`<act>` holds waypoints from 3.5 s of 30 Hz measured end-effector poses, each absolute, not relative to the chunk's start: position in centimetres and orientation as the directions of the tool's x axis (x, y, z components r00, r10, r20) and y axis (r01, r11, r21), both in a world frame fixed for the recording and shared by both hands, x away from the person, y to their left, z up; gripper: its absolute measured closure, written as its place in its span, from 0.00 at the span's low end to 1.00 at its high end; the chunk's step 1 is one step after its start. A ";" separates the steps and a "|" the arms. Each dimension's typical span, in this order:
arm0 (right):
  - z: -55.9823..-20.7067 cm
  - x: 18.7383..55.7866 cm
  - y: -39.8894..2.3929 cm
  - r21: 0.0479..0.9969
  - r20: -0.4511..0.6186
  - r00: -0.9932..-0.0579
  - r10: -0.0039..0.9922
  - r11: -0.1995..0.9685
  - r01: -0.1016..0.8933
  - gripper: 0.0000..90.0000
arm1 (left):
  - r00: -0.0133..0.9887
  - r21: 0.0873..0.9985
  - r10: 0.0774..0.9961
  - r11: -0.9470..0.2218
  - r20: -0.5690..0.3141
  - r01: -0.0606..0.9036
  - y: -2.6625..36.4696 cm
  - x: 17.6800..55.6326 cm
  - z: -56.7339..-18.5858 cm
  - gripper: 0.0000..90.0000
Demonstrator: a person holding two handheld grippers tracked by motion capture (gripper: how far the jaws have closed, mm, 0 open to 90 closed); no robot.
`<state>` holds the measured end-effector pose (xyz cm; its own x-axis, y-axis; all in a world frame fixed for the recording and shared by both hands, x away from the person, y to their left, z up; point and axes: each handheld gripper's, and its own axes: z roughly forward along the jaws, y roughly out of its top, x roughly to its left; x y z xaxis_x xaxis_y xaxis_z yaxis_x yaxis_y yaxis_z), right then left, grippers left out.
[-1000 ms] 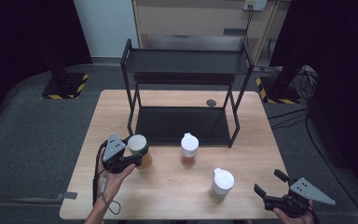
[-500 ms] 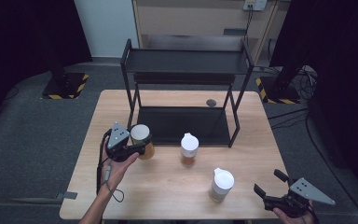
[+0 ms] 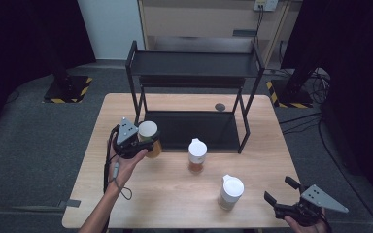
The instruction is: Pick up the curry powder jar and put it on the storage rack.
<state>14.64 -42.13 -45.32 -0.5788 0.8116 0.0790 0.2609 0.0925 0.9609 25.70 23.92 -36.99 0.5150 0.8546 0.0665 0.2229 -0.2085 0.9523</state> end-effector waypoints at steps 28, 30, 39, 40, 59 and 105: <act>-45.4 14.7 -42.2 0.960 0.084 -0.584 0.808 0.091 0.263 0.05 | 0.404 0.950 0.912 -0.189 0.076 0.248 20.7 30.5 -38.7 0.35; -45.4 14.7 -42.3 0.960 0.084 -0.585 0.807 0.092 0.264 0.05 | 0.391 0.951 0.918 -0.180 0.071 0.250 20.3 30.9 -39.0 0.35; -45.4 14.7 -42.3 0.960 0.087 -0.587 0.805 0.089 0.265 0.05 | 0.362 0.946 0.927 -0.203 0.102 0.253 19.3 32.5 -40.3 0.35; -45.4 14.8 -42.3 0.960 0.086 -0.587 0.805 0.090 0.265 0.05 | 0.357 0.947 0.929 -0.196 0.096 0.256 19.3 32.6 -40.5 0.35; -45.3 14.9 -42.3 0.958 0.091 -0.589 0.803 0.091 0.271 0.05 | 0.336 0.944 0.937 -0.191 0.094 0.268 18.4 33.9 -41.8 0.35; -45.3 14.9 -42.3 0.958 0.093 -0.593 0.800 0.091 0.273 0.05 | 0.328 0.960 0.940 -0.171 0.091 0.223 18.9 33.4 -42.1 0.23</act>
<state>14.89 -42.35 -45.32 -0.5929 0.7999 0.0931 0.2729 0.0908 0.9577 33.37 18.86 -42.07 0.3276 0.9404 0.0913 0.2232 -0.1709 0.9597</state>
